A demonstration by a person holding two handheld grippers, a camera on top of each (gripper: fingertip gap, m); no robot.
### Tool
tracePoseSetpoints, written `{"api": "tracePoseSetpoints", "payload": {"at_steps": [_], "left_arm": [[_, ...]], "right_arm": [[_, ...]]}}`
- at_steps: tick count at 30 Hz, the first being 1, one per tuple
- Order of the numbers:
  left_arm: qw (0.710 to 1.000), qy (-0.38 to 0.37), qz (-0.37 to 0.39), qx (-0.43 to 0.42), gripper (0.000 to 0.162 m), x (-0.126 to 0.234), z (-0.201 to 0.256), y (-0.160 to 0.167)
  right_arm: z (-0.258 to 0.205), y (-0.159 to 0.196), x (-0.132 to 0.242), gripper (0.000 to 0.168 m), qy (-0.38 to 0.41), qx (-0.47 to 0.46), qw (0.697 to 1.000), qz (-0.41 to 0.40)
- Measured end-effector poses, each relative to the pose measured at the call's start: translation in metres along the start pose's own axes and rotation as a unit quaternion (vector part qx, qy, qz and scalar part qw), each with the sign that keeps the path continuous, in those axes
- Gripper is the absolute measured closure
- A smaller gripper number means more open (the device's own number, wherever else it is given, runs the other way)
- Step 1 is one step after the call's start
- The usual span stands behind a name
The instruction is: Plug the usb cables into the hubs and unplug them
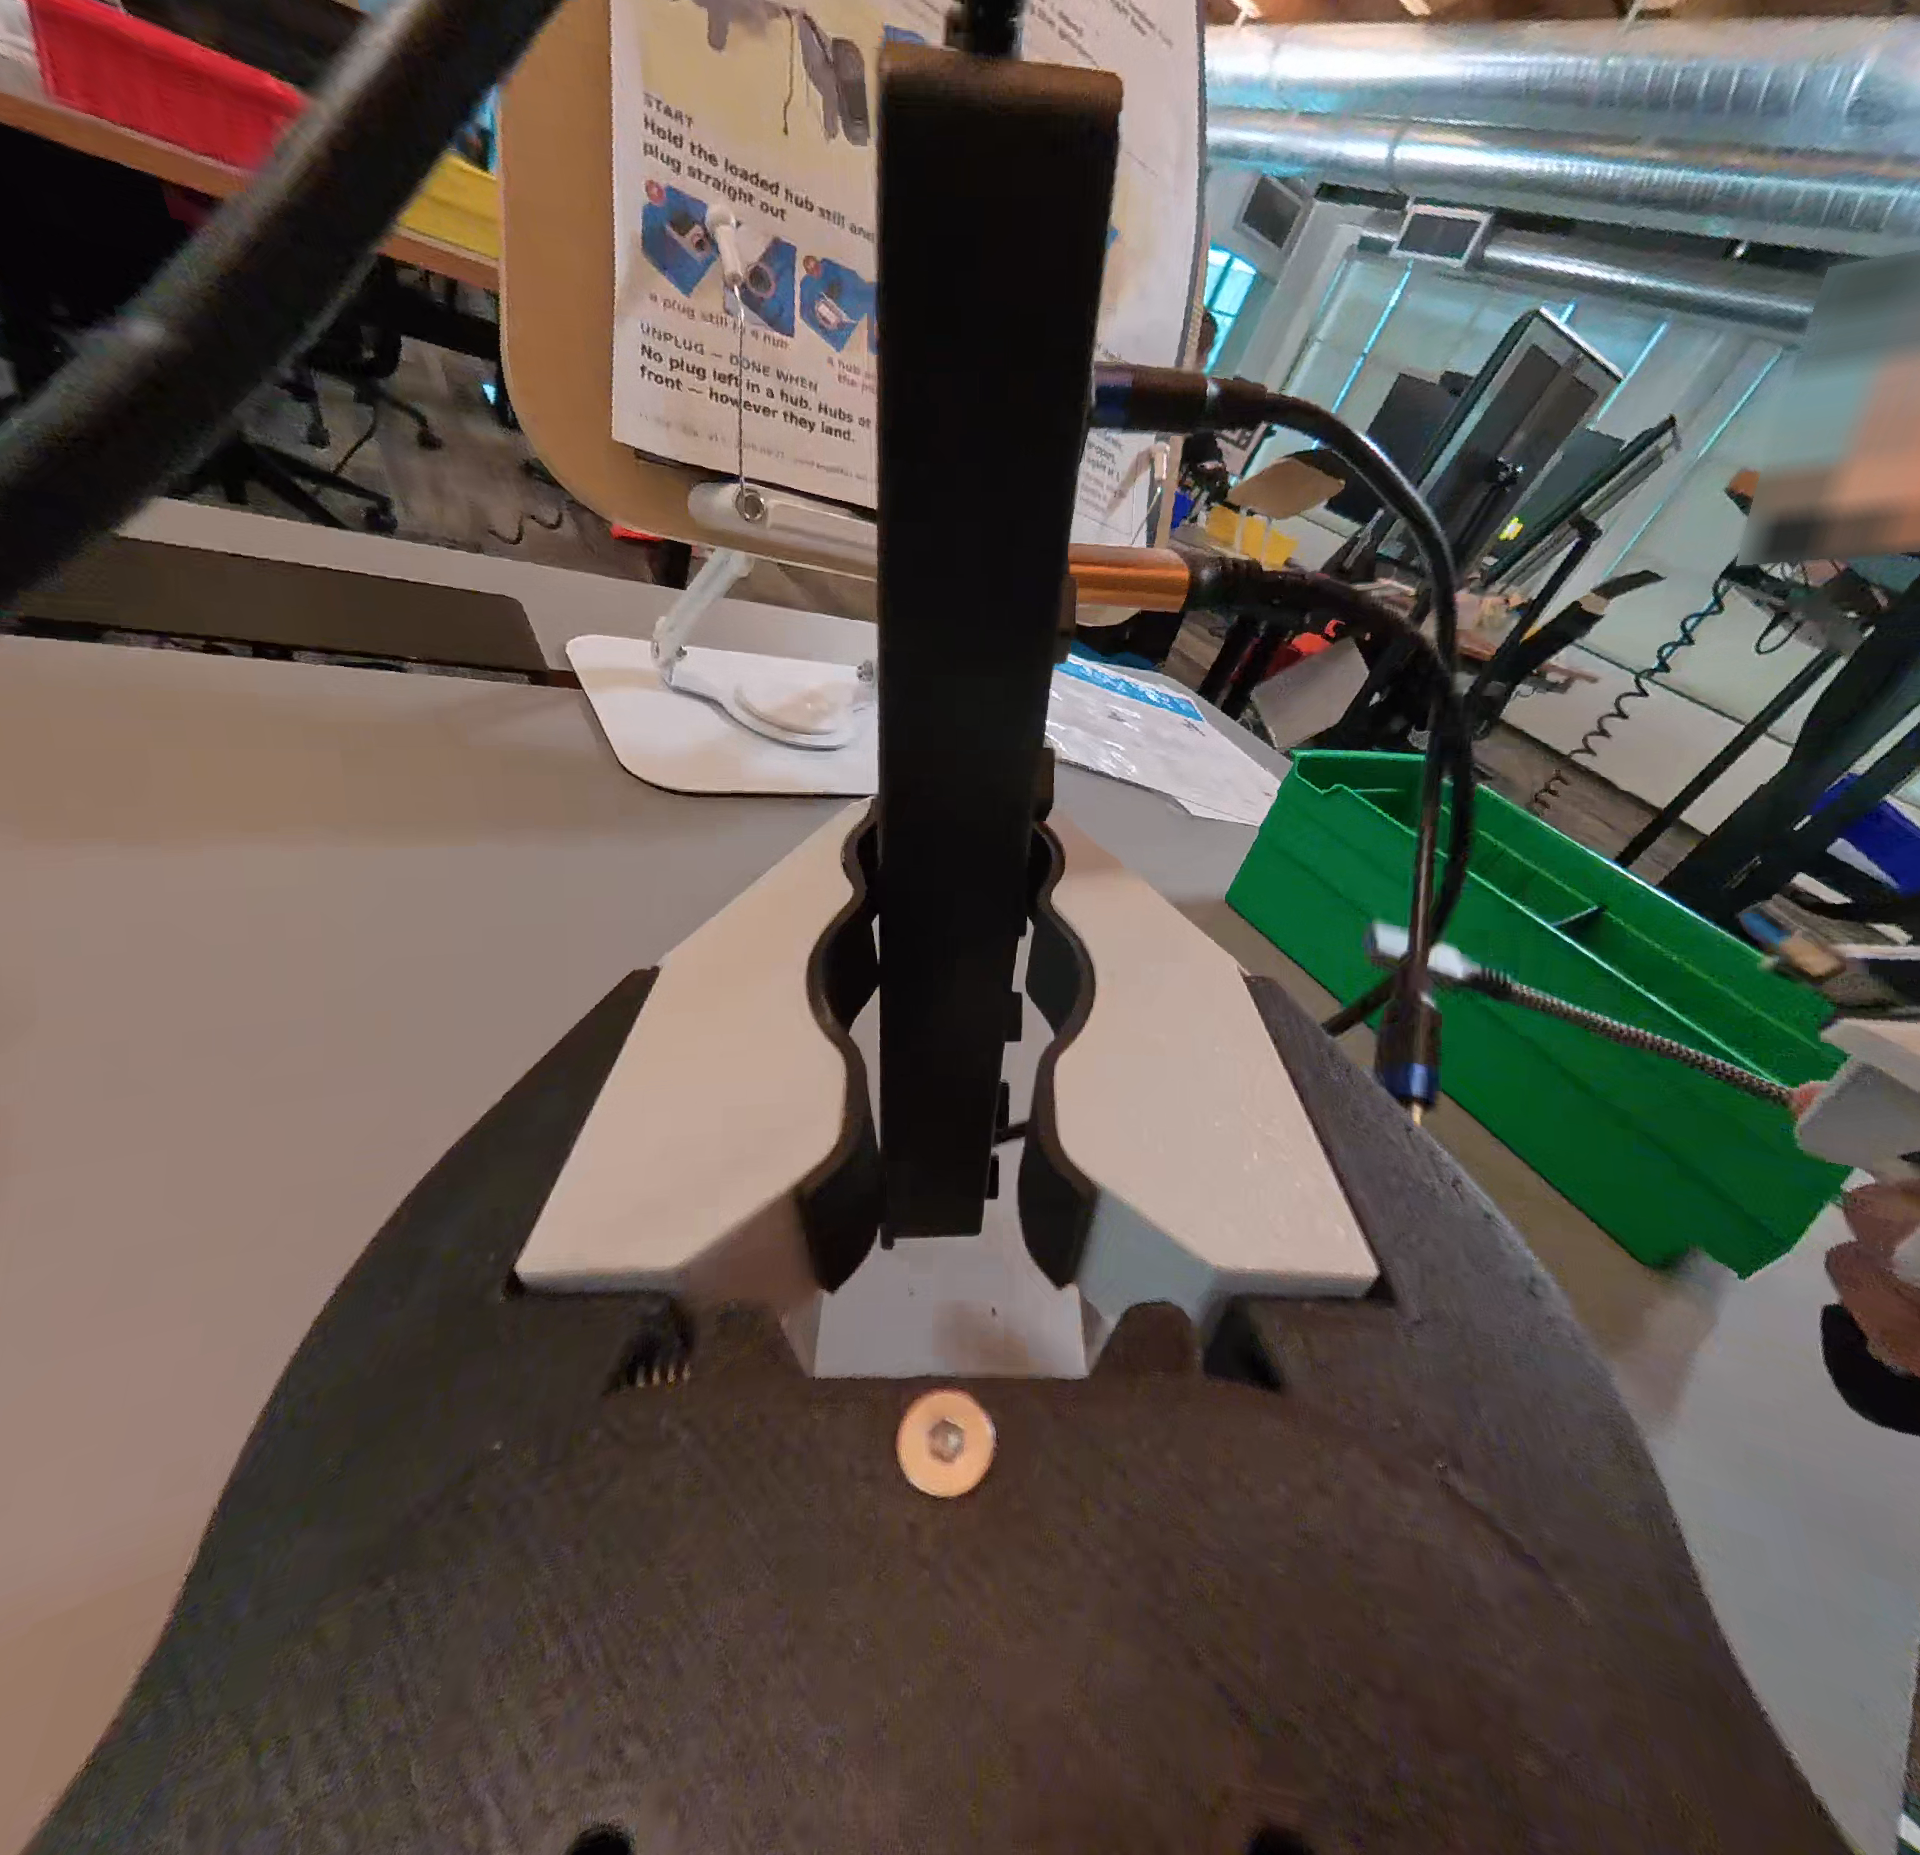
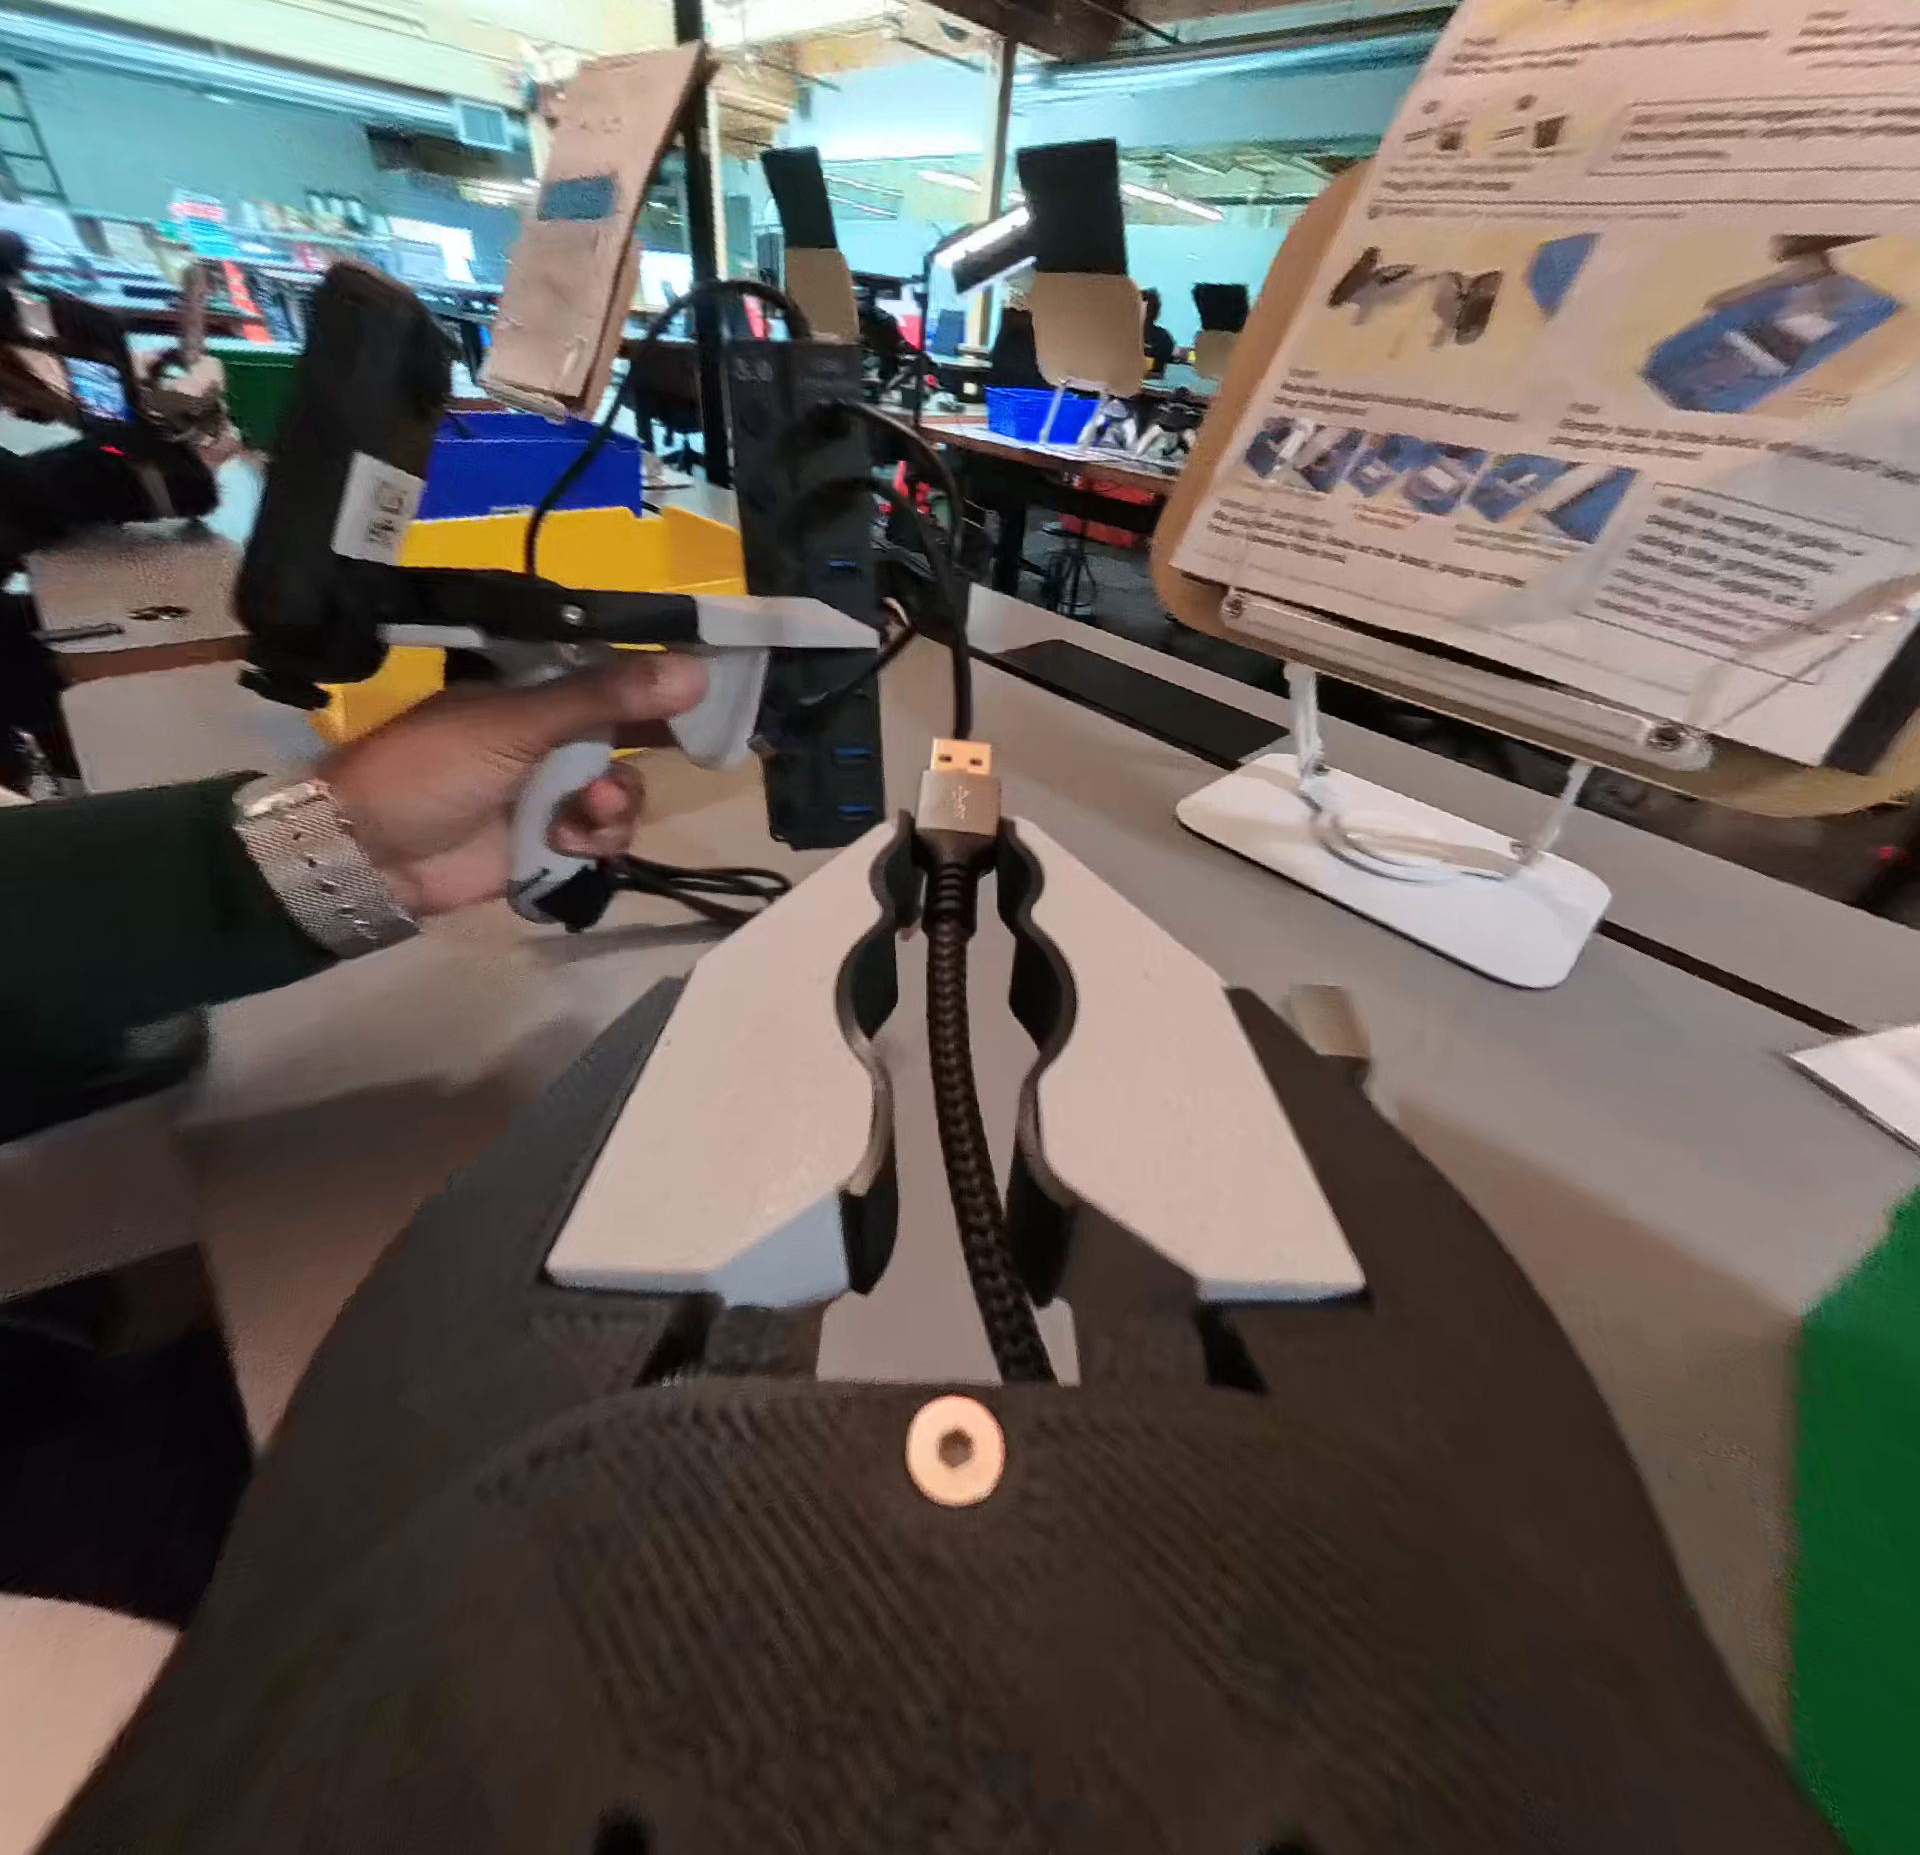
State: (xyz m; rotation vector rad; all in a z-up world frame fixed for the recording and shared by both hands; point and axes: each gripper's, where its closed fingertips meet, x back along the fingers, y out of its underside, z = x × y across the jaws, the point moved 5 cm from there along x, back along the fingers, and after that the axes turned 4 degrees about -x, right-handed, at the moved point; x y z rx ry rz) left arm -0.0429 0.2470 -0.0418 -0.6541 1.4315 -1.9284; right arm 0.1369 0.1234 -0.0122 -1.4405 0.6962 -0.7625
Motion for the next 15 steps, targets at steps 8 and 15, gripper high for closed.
{"api": "tracePoseSetpoints", "payload": {"at_steps": [8,15], "left_arm": [[0.999,0.028,0.008,0.024,0.138,-0.002,-0.003,0.01],[0.998,0.056,-0.007,0.025,0.138,-0.007,0.011,0.02]], "right_arm": [[0.057,-0.097,0.072,0.153,0.068,0.013,0.993,0.097],[0.161,-0.059,0.14,0.153,0.016,-0.249,0.968,-0.019]]}}
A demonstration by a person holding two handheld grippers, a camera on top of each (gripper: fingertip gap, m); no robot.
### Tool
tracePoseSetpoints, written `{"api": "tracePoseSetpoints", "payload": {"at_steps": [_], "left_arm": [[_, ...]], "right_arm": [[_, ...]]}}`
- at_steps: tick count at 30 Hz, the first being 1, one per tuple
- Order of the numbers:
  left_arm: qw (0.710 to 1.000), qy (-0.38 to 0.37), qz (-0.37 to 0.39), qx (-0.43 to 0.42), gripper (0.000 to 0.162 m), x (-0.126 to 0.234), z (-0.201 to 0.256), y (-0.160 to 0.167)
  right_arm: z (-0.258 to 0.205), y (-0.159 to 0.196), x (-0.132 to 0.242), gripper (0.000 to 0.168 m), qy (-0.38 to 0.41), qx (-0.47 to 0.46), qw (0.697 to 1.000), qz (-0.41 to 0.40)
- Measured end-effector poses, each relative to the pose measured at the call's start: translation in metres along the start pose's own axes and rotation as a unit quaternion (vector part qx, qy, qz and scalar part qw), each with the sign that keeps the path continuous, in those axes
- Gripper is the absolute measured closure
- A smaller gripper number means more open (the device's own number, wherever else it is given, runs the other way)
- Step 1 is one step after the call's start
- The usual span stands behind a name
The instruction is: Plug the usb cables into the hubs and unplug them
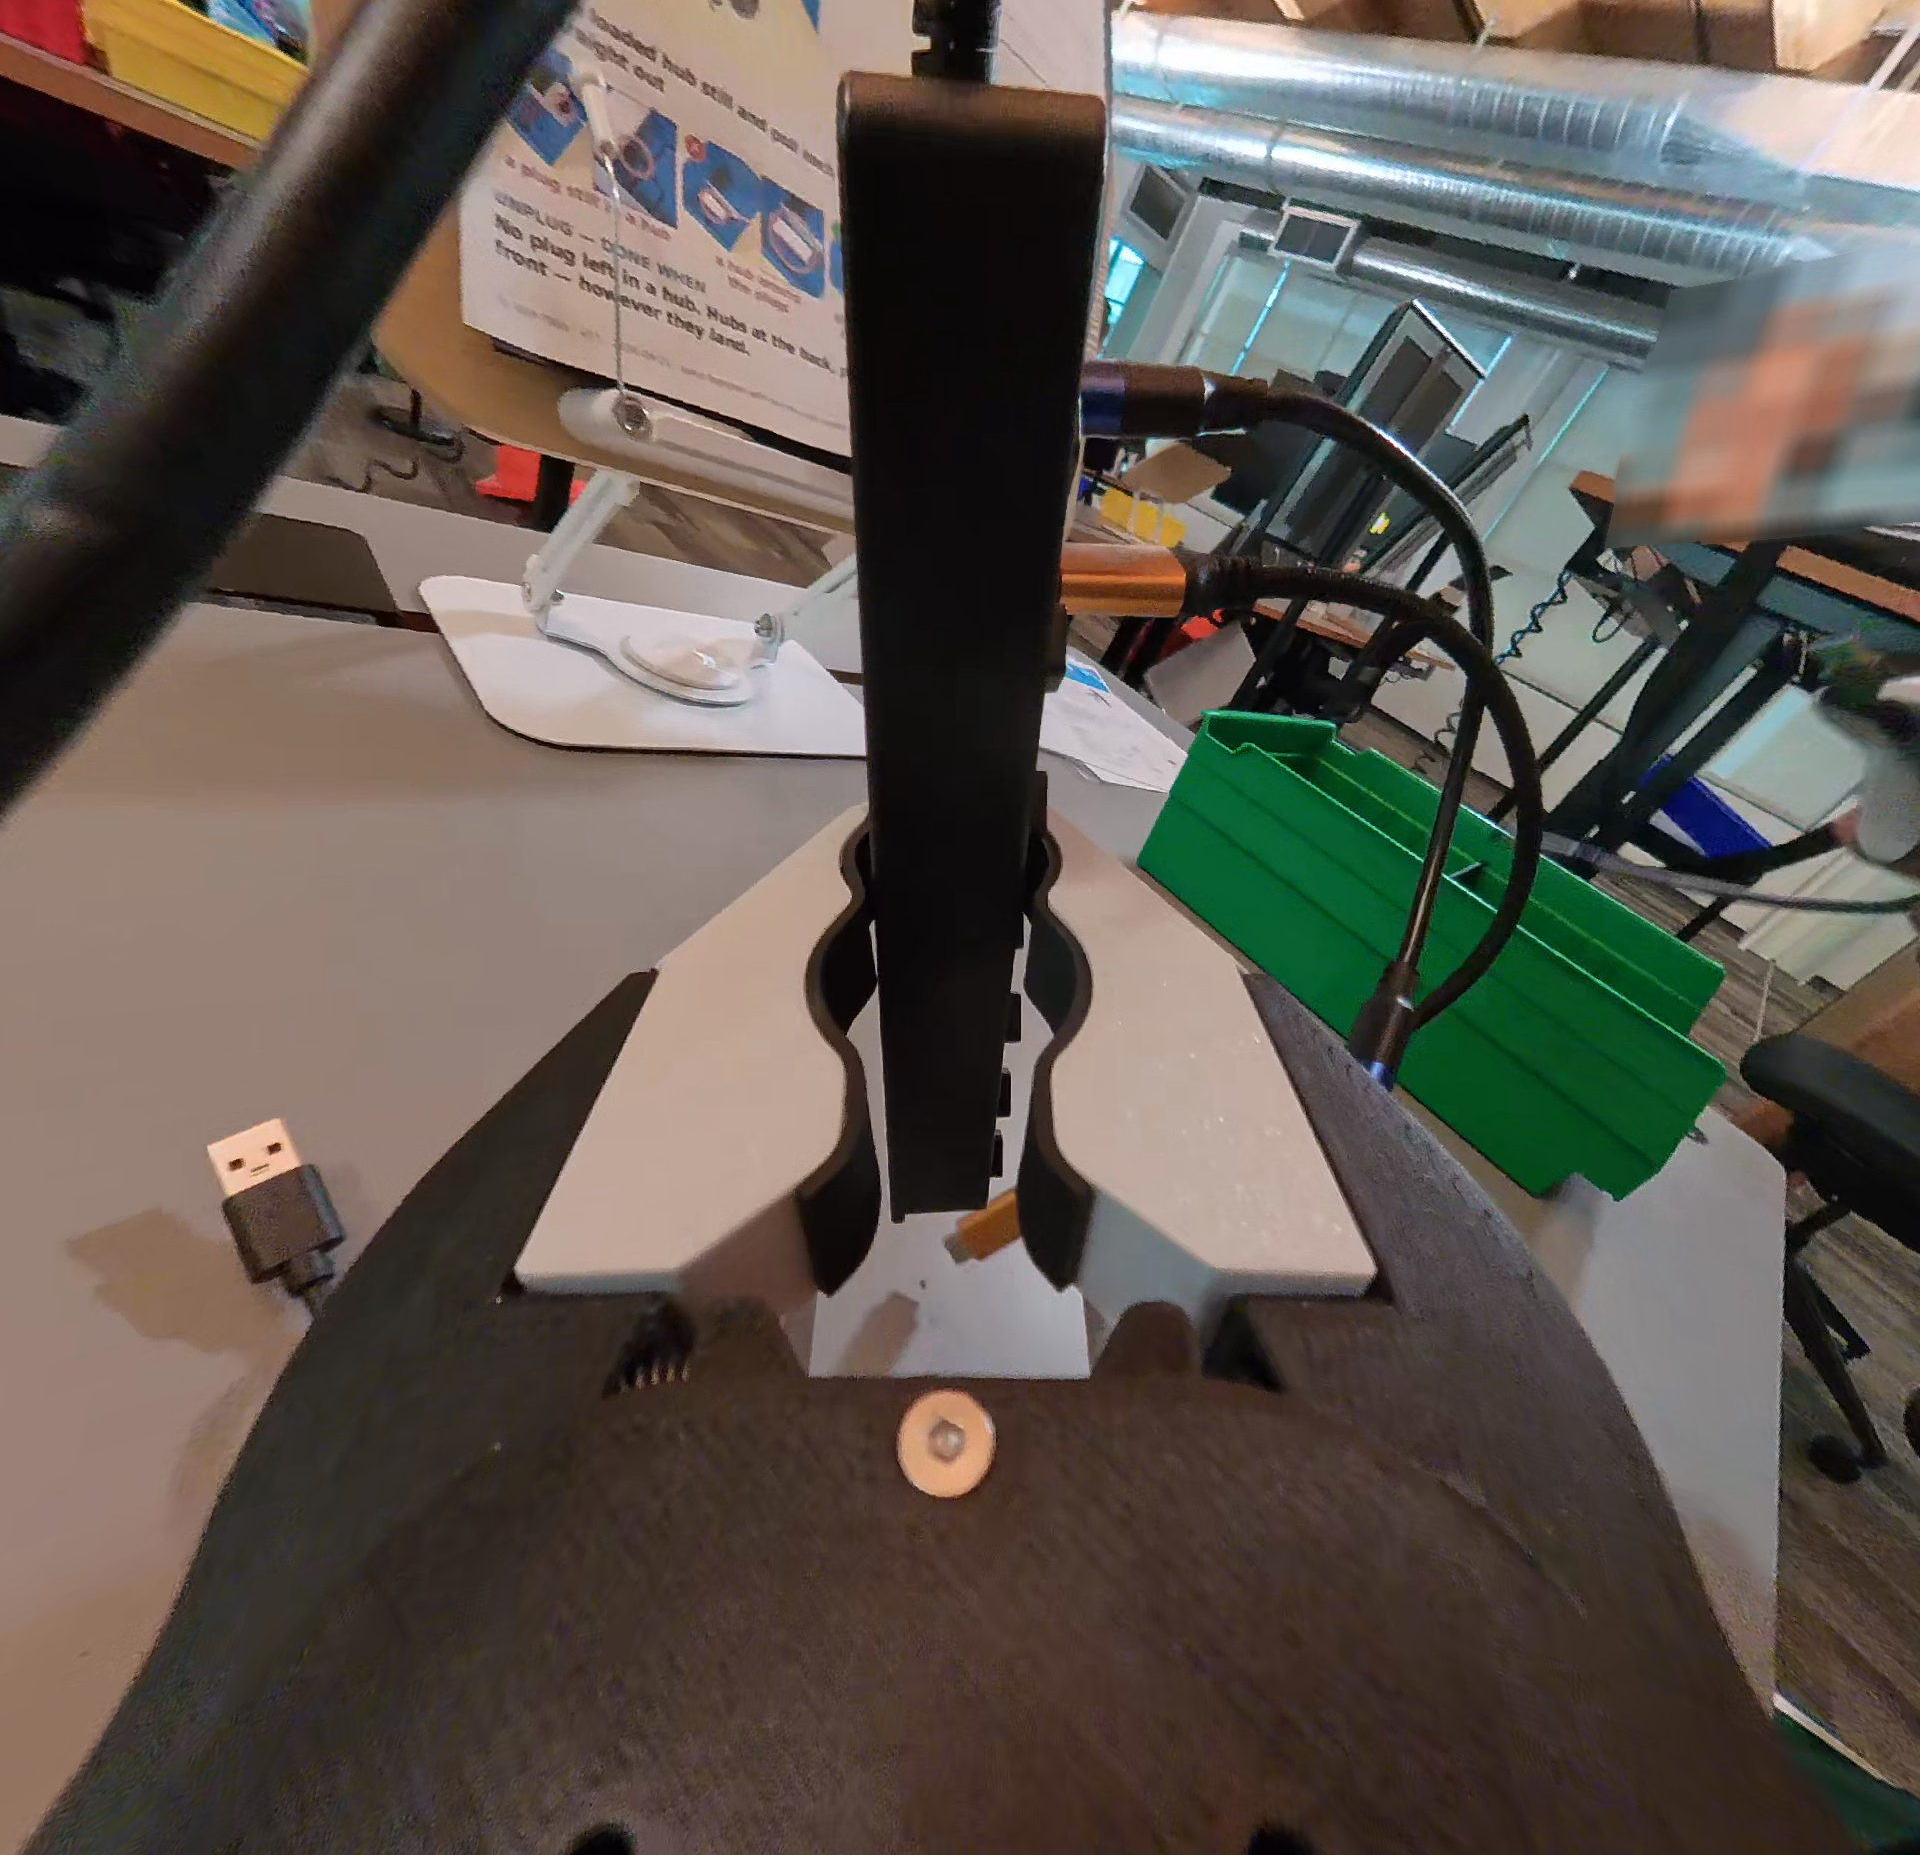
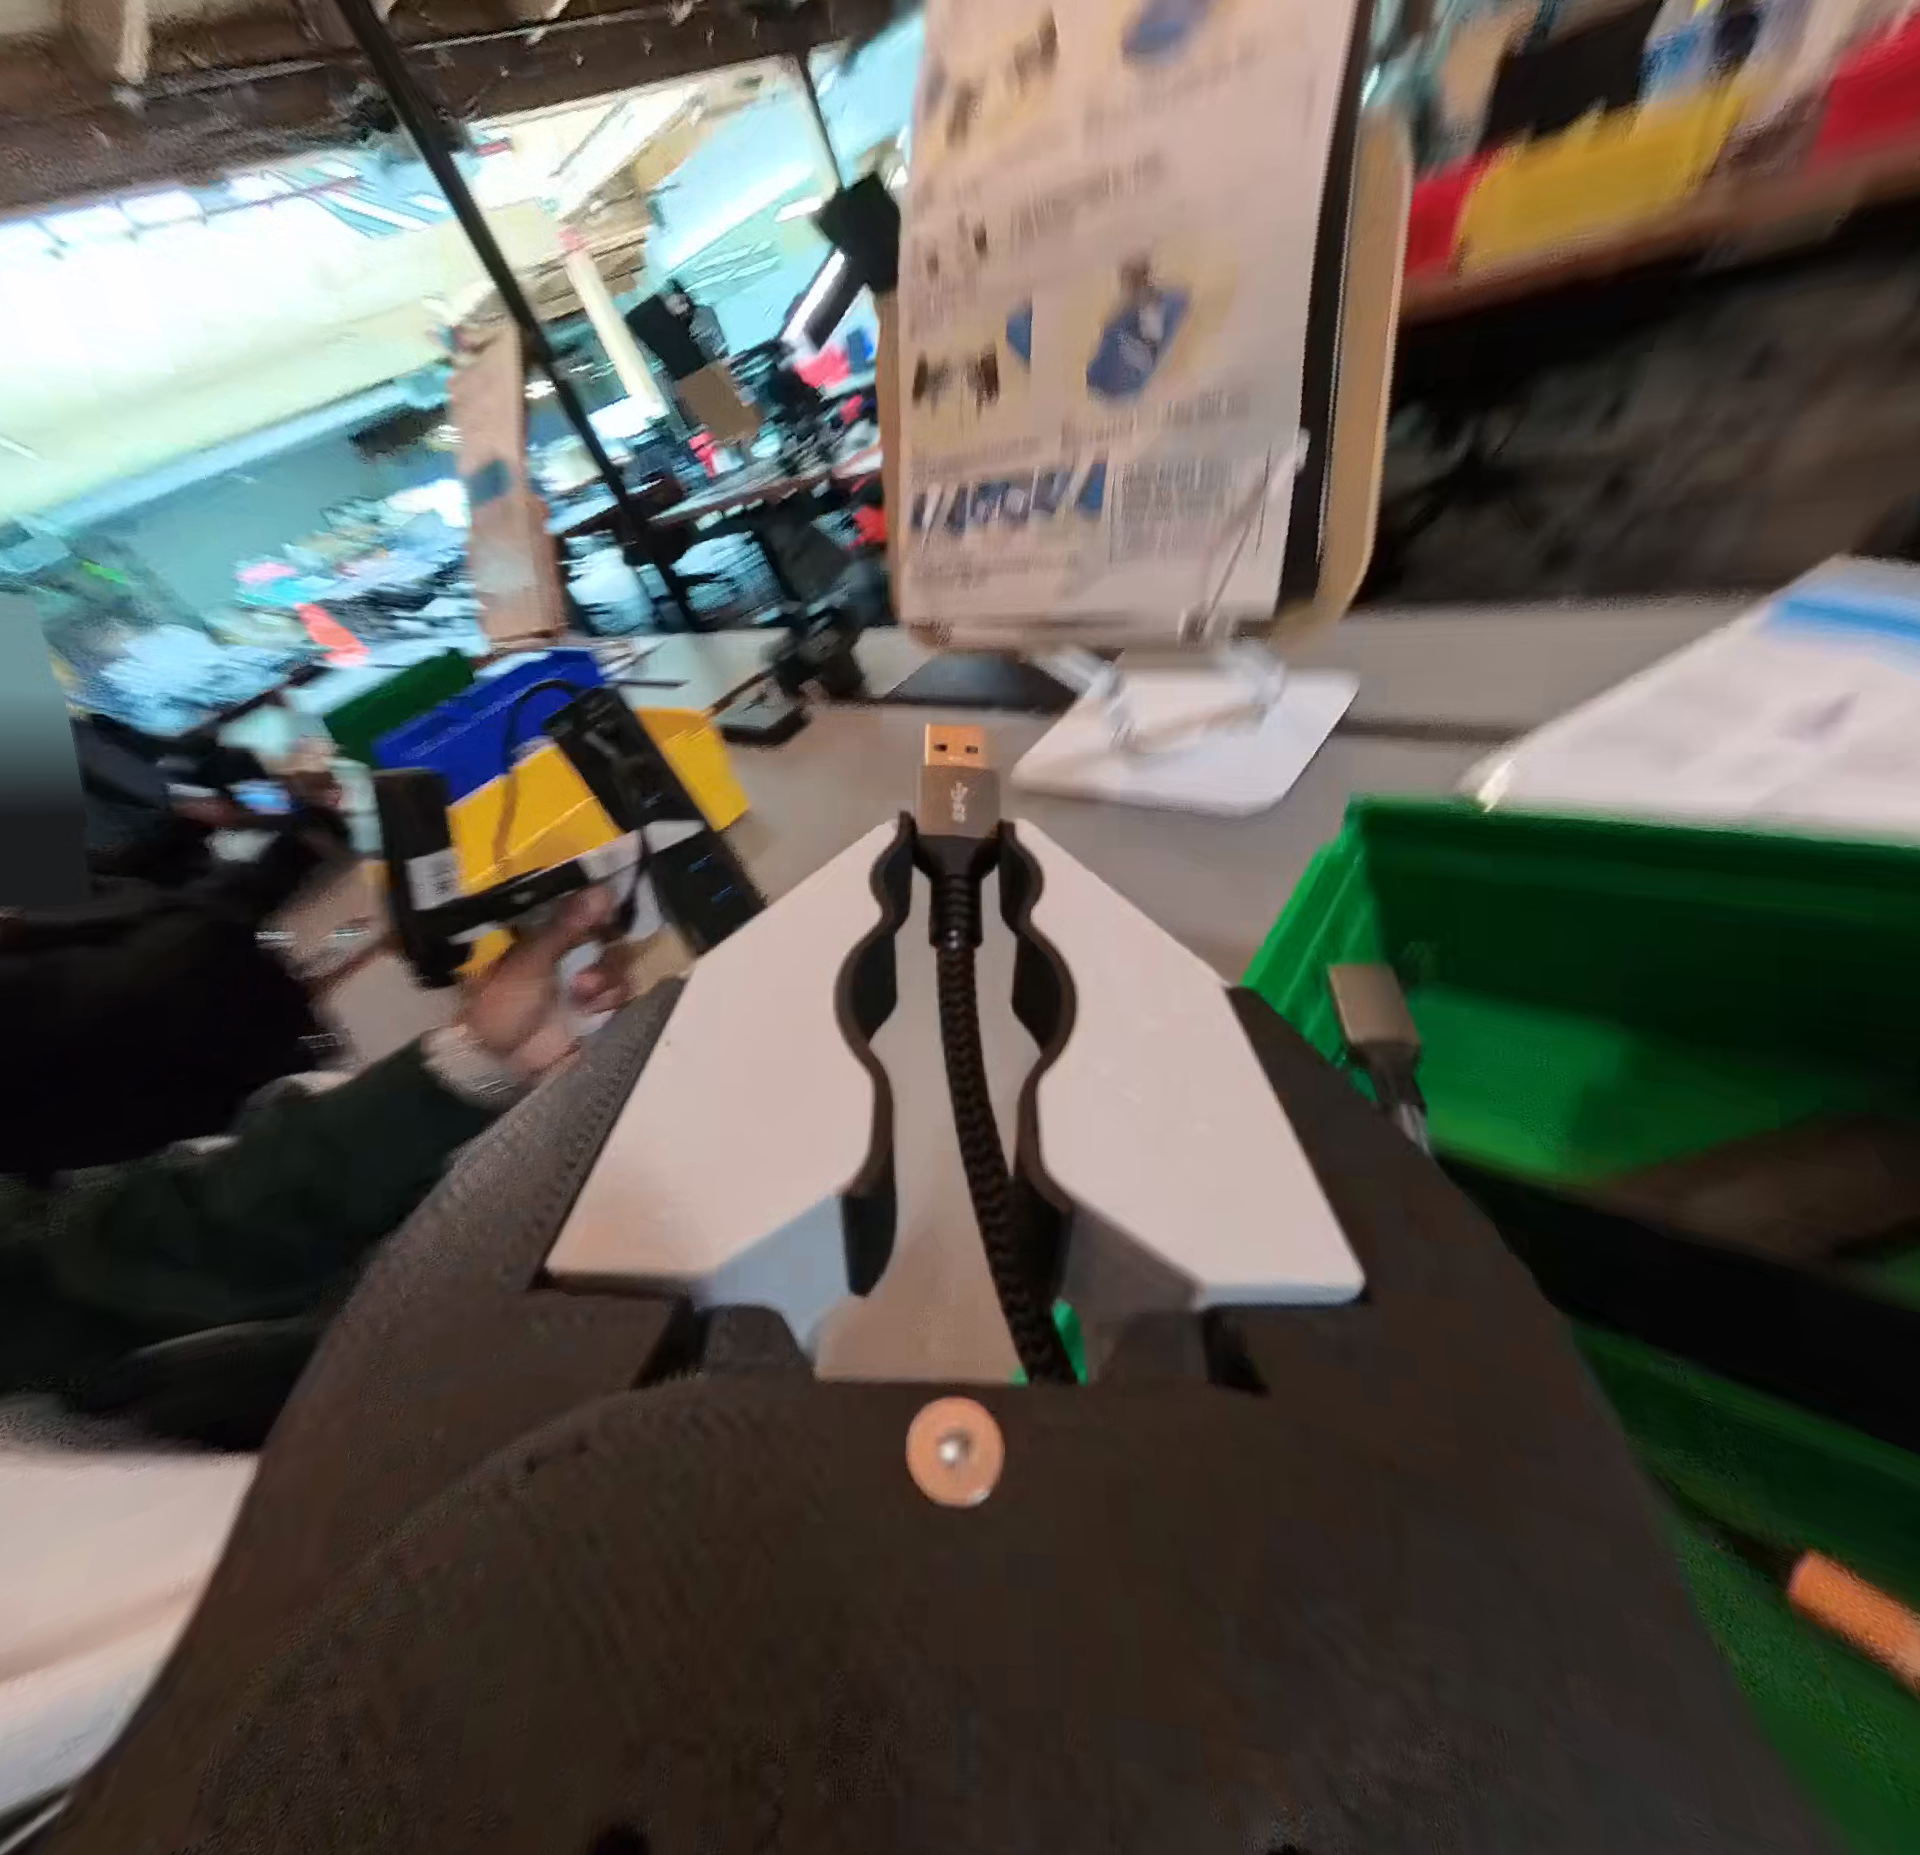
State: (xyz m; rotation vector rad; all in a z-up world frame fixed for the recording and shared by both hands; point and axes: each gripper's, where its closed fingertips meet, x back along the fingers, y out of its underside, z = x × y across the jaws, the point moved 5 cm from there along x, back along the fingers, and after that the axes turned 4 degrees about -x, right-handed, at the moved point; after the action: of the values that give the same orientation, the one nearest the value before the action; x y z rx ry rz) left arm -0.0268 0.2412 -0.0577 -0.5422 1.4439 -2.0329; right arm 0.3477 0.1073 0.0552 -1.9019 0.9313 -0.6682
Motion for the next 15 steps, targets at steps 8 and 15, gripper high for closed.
{"api": "tracePoseSetpoints", "payload": {"at_steps": [8,15], "left_arm": [[1.0,0.011,-0.015,-0.009,0.138,-0.004,0.007,0.007],[1.0,0.011,-0.018,0.002,0.138,-0.004,0.004,0.009]], "right_arm": [[0.072,0.039,0.021,0.15,-0.09,-0.213,0.972,-0.034],[0.096,0.035,0.038,0.116,0.048,-0.139,0.988,-0.05]]}}
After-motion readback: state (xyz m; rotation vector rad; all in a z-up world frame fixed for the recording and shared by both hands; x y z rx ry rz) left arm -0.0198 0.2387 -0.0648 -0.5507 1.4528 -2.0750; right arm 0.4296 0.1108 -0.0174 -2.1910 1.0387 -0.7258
